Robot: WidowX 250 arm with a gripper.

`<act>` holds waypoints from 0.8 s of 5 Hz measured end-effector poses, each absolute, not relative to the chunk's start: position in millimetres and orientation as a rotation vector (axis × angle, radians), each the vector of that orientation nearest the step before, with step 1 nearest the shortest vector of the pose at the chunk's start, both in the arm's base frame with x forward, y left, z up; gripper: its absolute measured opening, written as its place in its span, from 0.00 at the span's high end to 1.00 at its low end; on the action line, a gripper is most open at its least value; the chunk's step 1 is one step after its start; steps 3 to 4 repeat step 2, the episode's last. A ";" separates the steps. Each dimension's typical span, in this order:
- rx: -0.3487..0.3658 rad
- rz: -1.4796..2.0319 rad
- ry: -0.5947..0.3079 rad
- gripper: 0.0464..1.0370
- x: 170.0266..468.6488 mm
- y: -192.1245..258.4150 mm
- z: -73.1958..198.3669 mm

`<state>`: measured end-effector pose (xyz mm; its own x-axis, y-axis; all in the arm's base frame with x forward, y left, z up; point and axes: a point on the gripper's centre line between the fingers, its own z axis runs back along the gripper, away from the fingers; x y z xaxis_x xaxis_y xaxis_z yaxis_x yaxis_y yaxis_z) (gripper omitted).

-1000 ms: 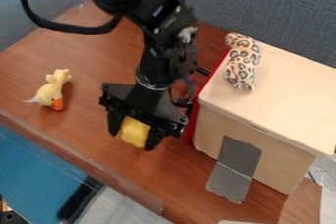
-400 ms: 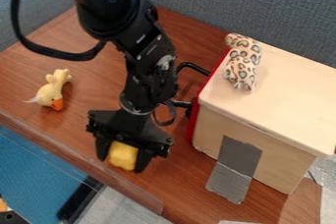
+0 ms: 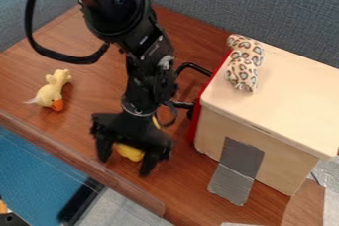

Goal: Move the yellow thing in the upper middle of the table

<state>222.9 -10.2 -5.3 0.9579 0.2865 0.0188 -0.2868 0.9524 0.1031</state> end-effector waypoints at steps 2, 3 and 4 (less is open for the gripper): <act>0.067 0.181 -0.206 0.04 240.3 -23.2 59.3; 0.067 0.181 -0.206 0.04 240.3 -23.2 59.3; 0.067 0.181 -0.206 0.04 240.3 -23.2 59.3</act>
